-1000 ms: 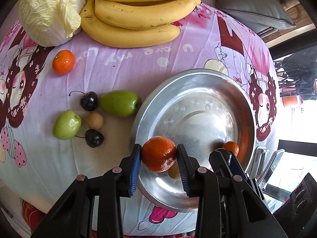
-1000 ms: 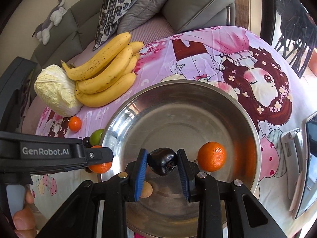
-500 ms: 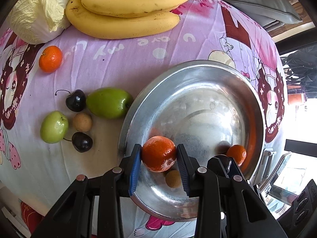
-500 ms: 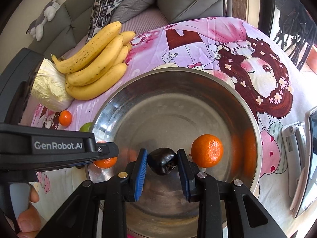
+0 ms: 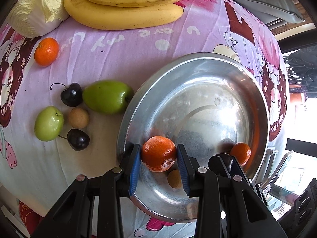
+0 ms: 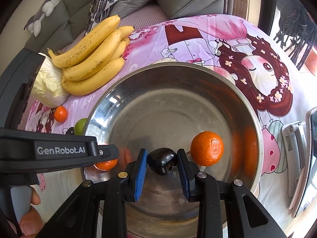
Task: Organize fruits
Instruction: 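Lift the held cherry and tangerine and carry both over the steel bowl, then lower both fruits into the steel bowl and open both grippers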
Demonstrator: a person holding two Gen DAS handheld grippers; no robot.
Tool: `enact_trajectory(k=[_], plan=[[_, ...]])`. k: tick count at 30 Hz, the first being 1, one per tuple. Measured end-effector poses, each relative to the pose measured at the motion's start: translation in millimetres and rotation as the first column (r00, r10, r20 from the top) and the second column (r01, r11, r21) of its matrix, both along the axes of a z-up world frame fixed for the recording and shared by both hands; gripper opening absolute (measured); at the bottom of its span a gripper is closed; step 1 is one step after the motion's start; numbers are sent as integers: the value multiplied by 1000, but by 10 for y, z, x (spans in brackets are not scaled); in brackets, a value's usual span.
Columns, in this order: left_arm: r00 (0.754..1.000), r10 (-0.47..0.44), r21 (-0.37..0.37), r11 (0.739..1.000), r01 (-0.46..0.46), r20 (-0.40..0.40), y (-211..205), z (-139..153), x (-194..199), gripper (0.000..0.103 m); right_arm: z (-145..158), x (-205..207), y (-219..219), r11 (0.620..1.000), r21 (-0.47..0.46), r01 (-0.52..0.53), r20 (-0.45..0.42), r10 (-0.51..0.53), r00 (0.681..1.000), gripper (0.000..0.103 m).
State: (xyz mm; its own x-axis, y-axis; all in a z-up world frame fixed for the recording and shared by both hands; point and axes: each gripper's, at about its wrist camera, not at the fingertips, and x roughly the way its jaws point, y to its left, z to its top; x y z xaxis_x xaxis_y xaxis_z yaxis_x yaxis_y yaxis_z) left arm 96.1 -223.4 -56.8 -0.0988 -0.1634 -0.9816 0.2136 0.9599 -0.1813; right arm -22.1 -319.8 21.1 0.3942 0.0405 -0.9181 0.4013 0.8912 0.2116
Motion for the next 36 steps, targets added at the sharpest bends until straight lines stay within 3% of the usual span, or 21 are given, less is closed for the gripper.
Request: enact_trajectory(k=[16,24,36], plan=[[1000,-1,-18,1000,1,0,75,94,-59,37,-8,-19,-4,1000,-15,7,-7,-7,1000,33],[1000,-15,-38,999,16,28,144,327,-92,37,19,-49,7,999,-38,8,-7,-8,1000,33],[997,-14,7,1000,13,79,401,490,-100,38,47,-73,127,997,-70,-12,-30,10,999,36]])
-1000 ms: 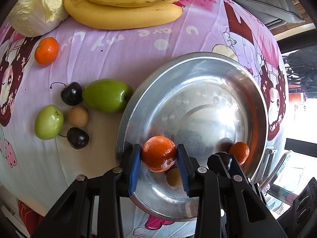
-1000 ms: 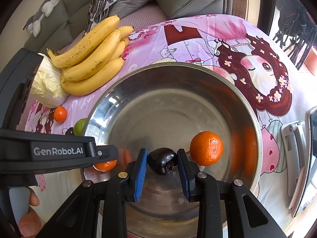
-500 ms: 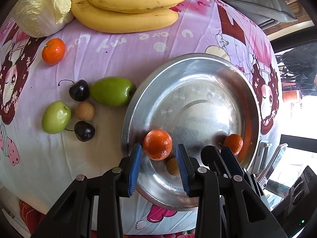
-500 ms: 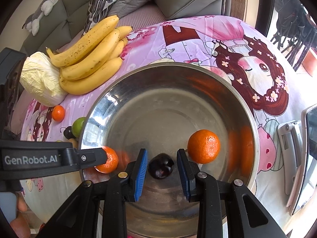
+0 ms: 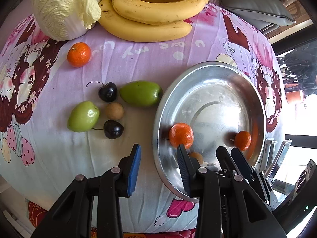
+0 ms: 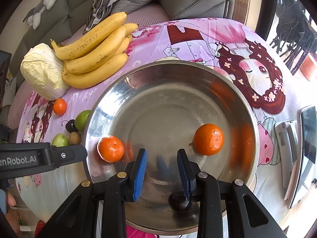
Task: Organize fruits
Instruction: 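Lower both fruits into the steel bowl and open both grippers, then withdraw both open tools from the bowl back toward the fruit row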
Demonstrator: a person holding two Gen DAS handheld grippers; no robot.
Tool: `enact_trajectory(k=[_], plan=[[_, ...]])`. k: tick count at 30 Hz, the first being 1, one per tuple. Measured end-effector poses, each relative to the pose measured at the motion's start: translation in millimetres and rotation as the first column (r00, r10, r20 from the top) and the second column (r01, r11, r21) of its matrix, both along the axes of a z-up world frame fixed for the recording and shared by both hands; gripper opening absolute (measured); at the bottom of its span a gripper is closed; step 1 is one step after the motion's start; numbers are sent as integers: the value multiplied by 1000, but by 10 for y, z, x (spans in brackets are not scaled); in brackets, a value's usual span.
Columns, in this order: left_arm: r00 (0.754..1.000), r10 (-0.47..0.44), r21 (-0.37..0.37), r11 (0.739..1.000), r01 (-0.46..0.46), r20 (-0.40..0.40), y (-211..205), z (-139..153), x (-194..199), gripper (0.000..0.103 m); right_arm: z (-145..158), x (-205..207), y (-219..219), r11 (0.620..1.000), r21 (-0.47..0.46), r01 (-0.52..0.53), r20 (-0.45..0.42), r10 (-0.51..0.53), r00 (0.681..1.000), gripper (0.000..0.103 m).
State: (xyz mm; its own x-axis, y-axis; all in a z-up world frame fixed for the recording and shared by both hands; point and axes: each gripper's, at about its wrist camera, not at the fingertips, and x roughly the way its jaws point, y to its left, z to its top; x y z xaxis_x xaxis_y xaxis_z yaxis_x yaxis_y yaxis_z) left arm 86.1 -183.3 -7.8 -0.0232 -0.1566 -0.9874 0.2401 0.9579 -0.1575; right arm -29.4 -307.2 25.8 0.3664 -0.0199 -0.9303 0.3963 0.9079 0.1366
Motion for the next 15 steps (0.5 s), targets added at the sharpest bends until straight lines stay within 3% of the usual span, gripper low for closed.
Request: enact_trajectory(k=[6,8,10,15], plan=[[999,35,4,999,-35,4,237,-11,30,39,21,-23,43,1000,-25,-6,-5,6,1000,41],[999,43,12,999,-43,18,299,-4,37,40,28,-32,45,1000,-29,-4,-6,4,1000,49],[998,48,22,999,-49,36,358,5,39,47,36,-42,47,1000,-31,-2,-6,2,1000,58],[996,57,34,998,-59,75,482,32,30,56,60,-60,54,999,-38,6,-2,-6,1000,70]])
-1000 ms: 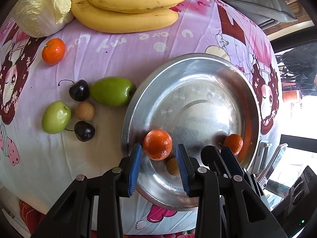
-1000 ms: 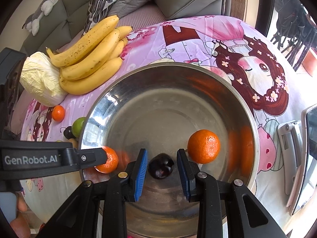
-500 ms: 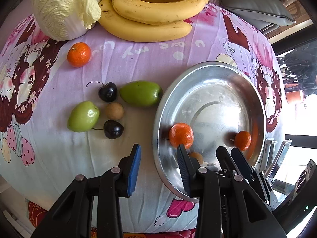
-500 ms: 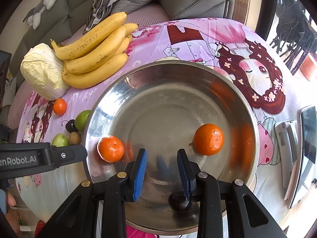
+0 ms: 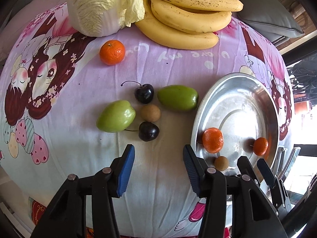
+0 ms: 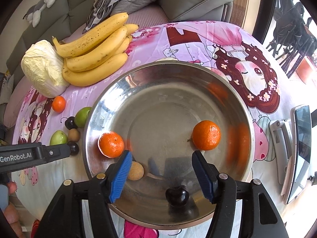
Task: Organize fruits
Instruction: 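Withdraw both open tools from the bowl back toward the fruit row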
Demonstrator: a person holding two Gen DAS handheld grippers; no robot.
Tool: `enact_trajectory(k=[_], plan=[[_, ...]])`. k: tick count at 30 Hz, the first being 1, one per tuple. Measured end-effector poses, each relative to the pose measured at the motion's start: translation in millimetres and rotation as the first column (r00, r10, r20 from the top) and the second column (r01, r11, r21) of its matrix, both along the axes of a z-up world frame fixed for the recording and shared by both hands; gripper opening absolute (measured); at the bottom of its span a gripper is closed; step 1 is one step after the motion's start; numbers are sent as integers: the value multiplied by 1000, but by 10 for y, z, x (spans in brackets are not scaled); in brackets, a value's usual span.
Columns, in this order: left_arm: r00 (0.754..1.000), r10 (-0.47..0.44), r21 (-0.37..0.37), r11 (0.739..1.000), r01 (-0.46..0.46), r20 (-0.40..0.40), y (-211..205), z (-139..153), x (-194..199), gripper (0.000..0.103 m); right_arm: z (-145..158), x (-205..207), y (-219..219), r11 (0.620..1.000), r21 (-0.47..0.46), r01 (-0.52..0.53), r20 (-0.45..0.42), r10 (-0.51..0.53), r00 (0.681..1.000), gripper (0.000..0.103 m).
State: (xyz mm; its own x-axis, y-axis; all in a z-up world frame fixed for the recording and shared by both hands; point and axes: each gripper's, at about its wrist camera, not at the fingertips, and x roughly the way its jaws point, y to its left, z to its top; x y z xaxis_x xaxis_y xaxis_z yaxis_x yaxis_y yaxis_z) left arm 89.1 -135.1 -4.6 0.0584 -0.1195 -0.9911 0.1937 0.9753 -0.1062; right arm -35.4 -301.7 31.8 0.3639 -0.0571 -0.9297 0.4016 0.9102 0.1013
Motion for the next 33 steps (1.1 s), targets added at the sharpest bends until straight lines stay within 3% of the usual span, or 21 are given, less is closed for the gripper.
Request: enact_trajectory(k=[6,19,26,28,33], plan=[[999,9,15,1000,-9,39,142,36,-23,69,10,-8,41,1000,-5,-9,0,9,1000,83],[992,46,31,998,-50,118,542,118,-73,80,-25,-21,149,999,-12,-34,-3,34,999,102],[984,55,52,997,-65,166,696,145,-81,81,-34,-22,197,999,-15,-46,-7,46,999,103],[983,57,59,996,-68,176,738,141,-78,88,-26,-21,203,999,-15,-46,-2,46,999,103],[978,57,69,995,-72,198,808,102,-50,93,1,-14,225,998,-25,-49,7,50,999,103]])
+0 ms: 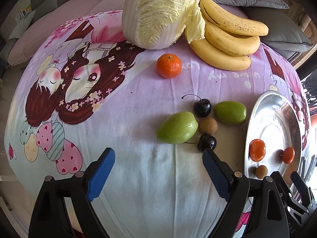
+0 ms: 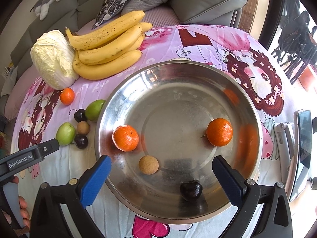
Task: Organize fruits
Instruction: 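Withdraw both open tools from the bowl back toward the fruit row, then move right tool to a green mango while left tool reaches the tangerine by the cabbage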
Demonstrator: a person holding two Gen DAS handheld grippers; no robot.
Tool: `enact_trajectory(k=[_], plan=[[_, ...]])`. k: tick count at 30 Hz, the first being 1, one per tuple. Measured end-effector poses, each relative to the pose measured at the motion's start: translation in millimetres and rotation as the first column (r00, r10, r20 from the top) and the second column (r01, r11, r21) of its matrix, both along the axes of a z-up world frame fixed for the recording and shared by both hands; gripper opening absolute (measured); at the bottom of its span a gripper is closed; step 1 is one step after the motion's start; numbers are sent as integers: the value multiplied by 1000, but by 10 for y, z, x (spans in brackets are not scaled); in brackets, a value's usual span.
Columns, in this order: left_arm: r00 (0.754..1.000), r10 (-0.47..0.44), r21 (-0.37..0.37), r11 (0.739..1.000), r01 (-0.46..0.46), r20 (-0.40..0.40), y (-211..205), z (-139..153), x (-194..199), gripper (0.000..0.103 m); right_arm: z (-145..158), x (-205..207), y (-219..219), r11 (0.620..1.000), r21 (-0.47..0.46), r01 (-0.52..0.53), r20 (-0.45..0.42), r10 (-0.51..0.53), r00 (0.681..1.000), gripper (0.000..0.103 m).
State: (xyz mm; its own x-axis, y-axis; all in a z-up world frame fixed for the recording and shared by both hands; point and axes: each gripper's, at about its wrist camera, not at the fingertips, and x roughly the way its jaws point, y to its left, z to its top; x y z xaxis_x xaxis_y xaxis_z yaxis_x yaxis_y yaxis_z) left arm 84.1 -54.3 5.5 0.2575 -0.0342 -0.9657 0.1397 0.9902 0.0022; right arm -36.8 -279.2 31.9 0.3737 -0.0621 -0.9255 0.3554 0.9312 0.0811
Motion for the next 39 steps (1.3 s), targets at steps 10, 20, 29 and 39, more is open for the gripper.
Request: enact_trajectory(k=[10,20,29,39], plan=[[999,-7,-10,1000,8,50,63,-72,137,97,-26,59,34,999,37,-28,9,28,1000,103],[999,-26,-33,999,28,47,228,-98,325,97,-82,216,70,992,90,-89,-15,90,996,103],[995,-34,-68,997,41,96,444,-9,644,97,-123,434,62,978,161,-134,-72,147,987,103],[995,-94,-111,989,96,31,465,-51,942,97,133,918,149,968,150,-202,-58,213,975,103]])
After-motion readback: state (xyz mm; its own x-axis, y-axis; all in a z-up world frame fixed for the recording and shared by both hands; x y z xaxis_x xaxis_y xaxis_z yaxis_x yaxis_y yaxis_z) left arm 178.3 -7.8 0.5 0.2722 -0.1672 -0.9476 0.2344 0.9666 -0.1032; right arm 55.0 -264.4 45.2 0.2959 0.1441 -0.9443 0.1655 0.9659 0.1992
